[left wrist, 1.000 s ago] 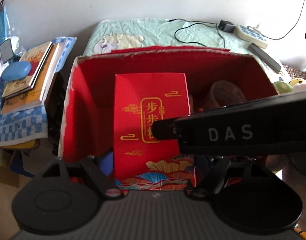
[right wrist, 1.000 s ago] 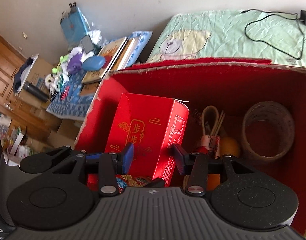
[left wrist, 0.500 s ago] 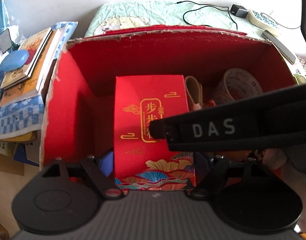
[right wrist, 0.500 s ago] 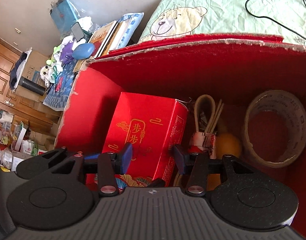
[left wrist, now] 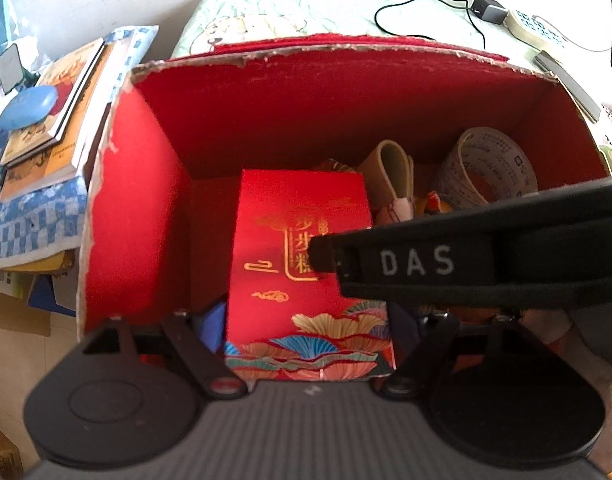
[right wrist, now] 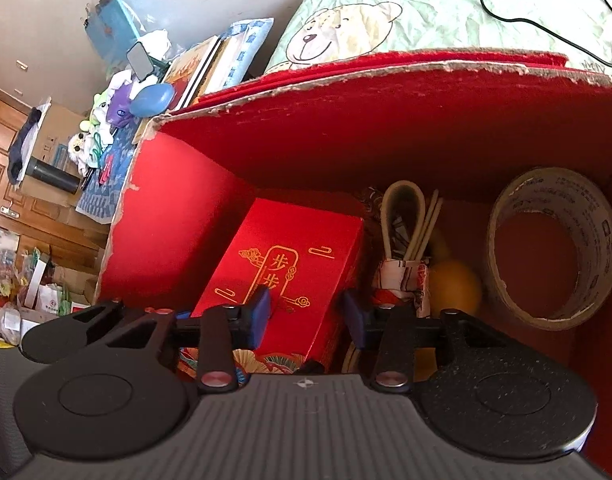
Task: Organize objects
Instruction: 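Lower the red gift box into the red box beside the cable bundle, then open the right gripper and withdraw it up out of the box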
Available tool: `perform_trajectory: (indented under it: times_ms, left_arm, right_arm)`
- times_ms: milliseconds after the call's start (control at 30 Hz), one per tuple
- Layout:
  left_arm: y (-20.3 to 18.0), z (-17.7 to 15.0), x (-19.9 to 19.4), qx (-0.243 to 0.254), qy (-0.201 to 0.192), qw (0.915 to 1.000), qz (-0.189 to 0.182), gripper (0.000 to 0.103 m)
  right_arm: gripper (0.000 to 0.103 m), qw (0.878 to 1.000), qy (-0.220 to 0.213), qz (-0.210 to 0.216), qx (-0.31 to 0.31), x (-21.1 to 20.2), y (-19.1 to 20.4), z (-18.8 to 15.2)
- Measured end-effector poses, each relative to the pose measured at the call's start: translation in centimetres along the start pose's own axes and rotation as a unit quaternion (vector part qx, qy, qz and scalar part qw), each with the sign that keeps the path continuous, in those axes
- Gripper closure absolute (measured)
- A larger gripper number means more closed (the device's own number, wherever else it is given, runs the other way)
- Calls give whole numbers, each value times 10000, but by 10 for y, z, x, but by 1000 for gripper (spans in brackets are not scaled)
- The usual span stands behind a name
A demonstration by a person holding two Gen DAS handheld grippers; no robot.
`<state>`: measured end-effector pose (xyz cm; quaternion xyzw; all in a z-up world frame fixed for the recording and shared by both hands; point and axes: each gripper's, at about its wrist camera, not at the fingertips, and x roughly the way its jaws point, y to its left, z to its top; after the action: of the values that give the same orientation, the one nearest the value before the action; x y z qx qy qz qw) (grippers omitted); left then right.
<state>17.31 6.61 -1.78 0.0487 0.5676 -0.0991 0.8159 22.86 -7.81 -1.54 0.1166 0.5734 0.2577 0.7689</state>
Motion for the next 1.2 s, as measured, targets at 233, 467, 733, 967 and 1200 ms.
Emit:
perform_trajectory:
  times_ms: [233,467,733,967,1200]
  left_arm:
    - [0,1,-1,11,-8,10000,80,21]
    - [1,1,-7,32,-111,9998,150,20]
    - [-1,0,-11,12,-219,9994,277,20]
    - [-2,-1,-25,-23,-495,9976,492,16]
    - [-2,-7,-41,-7,-708,9957,604,14]
  right_arm:
    - [62,9999,-73,66,46,0,-1,0]
    - [62,9995,-268,136,-22,-6,0,-2]
    - [63,9994,-336,121,43,-8,-1,-3]
    - [63,9985,-509,-193,-8,-14,4,-5]
    - [63,9957,-839,-396,44,-35,15,-15]
